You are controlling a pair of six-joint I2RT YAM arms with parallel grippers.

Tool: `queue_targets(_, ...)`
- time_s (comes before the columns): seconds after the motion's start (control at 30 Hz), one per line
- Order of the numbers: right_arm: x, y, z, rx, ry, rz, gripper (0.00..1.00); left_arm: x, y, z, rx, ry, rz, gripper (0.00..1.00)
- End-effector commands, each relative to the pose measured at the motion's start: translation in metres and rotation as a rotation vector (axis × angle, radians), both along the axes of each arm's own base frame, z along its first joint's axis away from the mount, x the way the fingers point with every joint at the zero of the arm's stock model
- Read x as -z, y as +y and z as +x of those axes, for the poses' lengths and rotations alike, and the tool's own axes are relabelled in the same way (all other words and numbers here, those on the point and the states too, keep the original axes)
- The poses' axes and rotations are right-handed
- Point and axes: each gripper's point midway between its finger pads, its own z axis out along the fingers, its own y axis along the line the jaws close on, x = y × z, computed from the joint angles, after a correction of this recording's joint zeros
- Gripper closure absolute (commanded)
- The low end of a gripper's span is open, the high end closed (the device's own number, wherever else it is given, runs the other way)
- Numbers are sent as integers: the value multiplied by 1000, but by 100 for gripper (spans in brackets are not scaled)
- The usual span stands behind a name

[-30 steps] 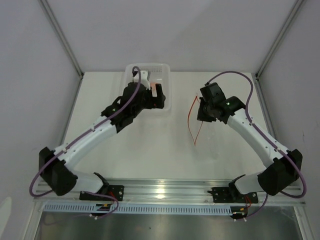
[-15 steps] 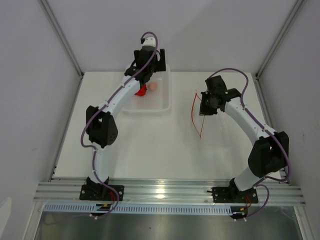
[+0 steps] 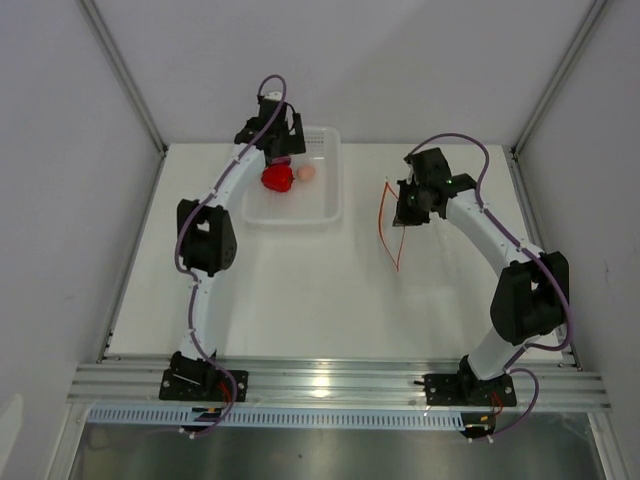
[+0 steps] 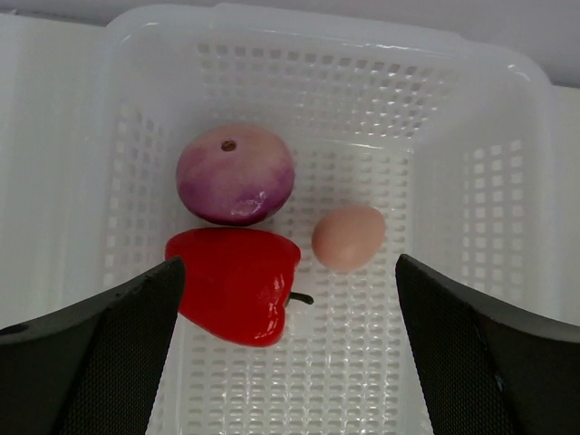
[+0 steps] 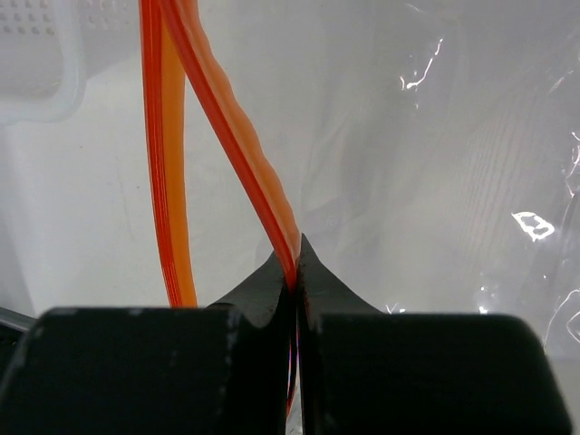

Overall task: Place the food in the zip-top bag and seal the zipper
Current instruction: Move the bin to the center of the board.

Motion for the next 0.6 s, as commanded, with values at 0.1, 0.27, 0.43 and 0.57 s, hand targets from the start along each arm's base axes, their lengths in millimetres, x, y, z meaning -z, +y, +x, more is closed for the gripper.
queue_targets(0.1, -13, 8, 5, -22, -60, 55, 100, 7, 2, -9, -41, 98, -47, 1)
queue_targets(0.27, -11, 7, 3, -20, -65, 54, 100, 32, 2, -14, -46, 159, -41, 1)
queue_targets(0.43, -11, 8, 1, -19, -77, 61, 100, 50, 5, -19, -63, 211, -30, 0)
queue_targets(0.57, -9, 11, 1, -26, -82, 68, 100, 64, 8, -19, -82, 253, -83, 0)
